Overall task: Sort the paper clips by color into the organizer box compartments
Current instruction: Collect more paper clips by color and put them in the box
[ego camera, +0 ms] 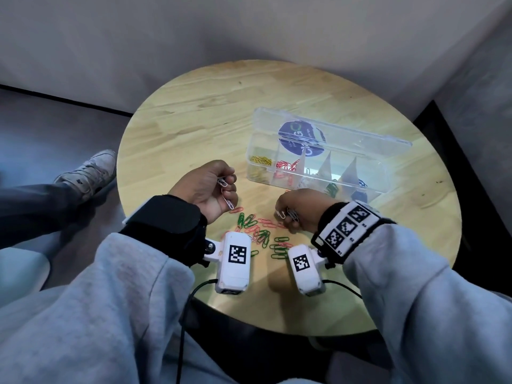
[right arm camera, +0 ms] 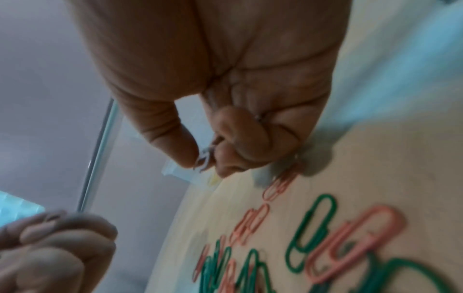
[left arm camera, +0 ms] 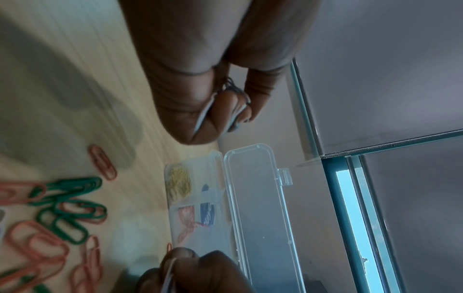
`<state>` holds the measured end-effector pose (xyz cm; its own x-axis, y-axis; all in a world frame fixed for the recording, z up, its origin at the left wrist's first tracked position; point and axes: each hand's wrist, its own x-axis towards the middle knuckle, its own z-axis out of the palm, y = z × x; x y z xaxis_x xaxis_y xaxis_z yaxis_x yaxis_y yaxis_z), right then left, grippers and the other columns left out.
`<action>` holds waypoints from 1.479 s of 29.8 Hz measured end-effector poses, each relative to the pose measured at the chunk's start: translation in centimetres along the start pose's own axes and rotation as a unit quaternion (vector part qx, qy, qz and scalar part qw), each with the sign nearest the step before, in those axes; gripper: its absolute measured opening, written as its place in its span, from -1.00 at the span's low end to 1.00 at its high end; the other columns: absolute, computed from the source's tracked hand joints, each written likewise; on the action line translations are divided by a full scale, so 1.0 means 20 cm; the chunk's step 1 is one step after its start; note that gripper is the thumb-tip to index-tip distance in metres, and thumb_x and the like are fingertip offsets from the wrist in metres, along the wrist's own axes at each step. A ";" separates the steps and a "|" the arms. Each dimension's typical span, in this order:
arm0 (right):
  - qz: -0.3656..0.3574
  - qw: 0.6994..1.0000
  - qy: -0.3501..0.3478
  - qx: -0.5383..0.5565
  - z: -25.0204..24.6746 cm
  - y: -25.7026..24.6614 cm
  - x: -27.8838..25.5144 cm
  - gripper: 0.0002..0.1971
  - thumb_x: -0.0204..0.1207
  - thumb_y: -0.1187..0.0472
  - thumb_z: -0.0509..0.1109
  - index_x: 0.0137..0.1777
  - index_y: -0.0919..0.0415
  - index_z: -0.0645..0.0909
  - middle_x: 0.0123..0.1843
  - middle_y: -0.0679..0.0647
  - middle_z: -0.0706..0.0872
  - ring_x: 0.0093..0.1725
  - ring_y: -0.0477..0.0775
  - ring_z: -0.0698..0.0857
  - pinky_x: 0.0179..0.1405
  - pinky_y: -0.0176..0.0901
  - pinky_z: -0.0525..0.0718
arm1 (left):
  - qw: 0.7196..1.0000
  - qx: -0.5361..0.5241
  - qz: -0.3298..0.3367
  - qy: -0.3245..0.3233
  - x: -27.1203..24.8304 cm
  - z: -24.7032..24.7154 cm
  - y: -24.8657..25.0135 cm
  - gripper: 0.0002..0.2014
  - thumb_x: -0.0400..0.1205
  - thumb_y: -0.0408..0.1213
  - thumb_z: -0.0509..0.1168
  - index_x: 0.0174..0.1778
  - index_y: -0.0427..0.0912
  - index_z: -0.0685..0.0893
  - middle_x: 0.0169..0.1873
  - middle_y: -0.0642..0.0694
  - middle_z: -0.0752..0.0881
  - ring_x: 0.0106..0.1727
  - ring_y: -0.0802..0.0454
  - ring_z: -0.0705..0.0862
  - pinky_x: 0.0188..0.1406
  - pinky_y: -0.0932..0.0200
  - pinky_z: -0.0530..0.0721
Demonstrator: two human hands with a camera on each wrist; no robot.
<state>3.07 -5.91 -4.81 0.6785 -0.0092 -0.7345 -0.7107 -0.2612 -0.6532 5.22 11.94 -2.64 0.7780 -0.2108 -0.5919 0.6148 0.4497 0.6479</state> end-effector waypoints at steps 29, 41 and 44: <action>-0.183 0.855 0.006 -0.486 0.19 0.04 -0.12 -0.71 0.33 0.06 0.54 0.02 -0.05 0.57 -0.28 -0.14 0.53 -0.20 -0.01 0.56 -0.23 -0.18 0.53 | 0.643 0.764 0.044 0.014 -0.09 -0.03 0.00 -0.92 0.43 -0.25 0.43 -0.31 -0.08 0.65 -0.44 0.03 0.58 -0.28 0.00 0.55 -0.31 0.24 0.44; -0.212 0.830 0.034 -0.515 0.19 0.03 -0.10 -0.74 0.38 0.10 0.49 0.05 0.04 0.60 -0.13 -0.08 0.57 -0.11 0.02 0.54 -0.21 -0.19 0.48 | 0.516 0.852 0.075 -0.046 -0.08 -0.07 -0.16 -0.84 0.44 -0.29 0.28 -0.18 0.09 0.52 -0.39 0.10 0.51 -0.34 0.08 0.47 -0.47 0.25 0.34; -0.210 0.836 0.012 -0.507 0.21 0.03 -0.10 -0.72 0.39 0.13 0.49 0.08 0.10 0.58 -0.13 -0.06 0.59 -0.14 0.03 0.57 -0.33 -0.19 0.48 | 0.518 0.850 0.089 -0.048 -0.06 -0.08 -0.17 -0.87 0.43 -0.27 0.30 -0.20 0.06 0.54 -0.39 0.10 0.52 -0.27 0.04 0.50 -0.43 0.25 0.38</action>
<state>0.59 -2.01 -4.50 0.8406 0.2738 -0.4674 0.1068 -0.9297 -0.3525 1.96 12.03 -4.91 0.7947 -0.3762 -0.4765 -0.3047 -0.9260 0.2228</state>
